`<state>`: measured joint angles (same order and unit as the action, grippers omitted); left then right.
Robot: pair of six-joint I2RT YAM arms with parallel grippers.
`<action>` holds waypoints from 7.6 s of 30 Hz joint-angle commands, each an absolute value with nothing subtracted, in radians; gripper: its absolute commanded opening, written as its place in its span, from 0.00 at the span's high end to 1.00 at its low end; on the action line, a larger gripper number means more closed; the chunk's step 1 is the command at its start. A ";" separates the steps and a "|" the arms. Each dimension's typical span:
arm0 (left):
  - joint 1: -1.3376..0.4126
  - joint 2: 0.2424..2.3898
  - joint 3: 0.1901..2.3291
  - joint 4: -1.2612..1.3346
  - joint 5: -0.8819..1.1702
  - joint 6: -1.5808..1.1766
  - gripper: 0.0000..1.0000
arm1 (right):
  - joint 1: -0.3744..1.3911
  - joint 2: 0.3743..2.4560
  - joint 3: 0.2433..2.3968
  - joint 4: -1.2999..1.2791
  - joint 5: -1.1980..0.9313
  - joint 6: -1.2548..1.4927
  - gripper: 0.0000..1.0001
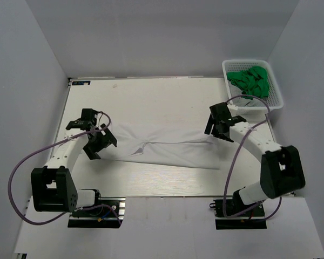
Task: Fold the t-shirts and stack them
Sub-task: Fold the other side of the tshirt into a rectangle, then rotate the tshirt 90 degrees, then grab the bottom of the folded rectangular tshirt with both arms, then fold the folded rectangular tshirt in 1/3 of the way
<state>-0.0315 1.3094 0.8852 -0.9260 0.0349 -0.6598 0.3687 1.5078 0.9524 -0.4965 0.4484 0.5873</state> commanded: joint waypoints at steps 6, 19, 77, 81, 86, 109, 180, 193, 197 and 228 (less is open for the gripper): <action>-0.048 1.325 1.083 -0.789 0.162 -0.611 0.00 | 0.388 1.410 1.012 -0.378 0.278 0.439 0.10; -0.057 1.657 1.079 -0.381 0.499 -0.690 0.00 | 0.445 1.684 1.131 -0.350 0.061 0.460 0.10; -0.276 2.544 2.315 -0.271 0.261 -0.838 0.00 | 1.164 1.533 1.020 -0.385 -0.129 0.199 0.10; -0.267 2.381 2.306 -0.325 0.235 -0.743 0.00 | 1.163 1.468 1.025 -0.364 -0.009 0.253 0.10; -0.267 2.297 2.315 -0.423 0.290 -0.704 0.00 | 1.161 1.414 1.052 -0.409 0.075 0.307 0.10; -0.314 0.876 0.549 -0.749 0.322 -0.811 0.00 | 1.045 1.453 0.916 -0.582 0.071 0.545 0.10; -0.379 1.633 1.319 -0.719 0.108 -0.750 1.00 | 0.735 1.883 1.629 -0.819 0.095 0.466 1.00; -0.316 1.871 1.594 -0.710 0.176 -0.666 1.00 | 0.626 2.109 1.959 -0.838 0.011 0.454 1.00; -0.307 1.931 1.634 -0.687 0.232 -0.647 1.00 | 0.598 2.143 1.993 -0.822 -0.026 0.460 1.00; -0.222 2.025 1.833 -0.605 0.333 -0.535 0.00 | 0.476 2.123 1.895 -0.535 -0.331 0.388 0.10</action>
<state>-0.2230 2.1338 1.8610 -0.6308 0.2794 -0.5808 0.4633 2.2391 1.9640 -0.6003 -0.2455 0.4065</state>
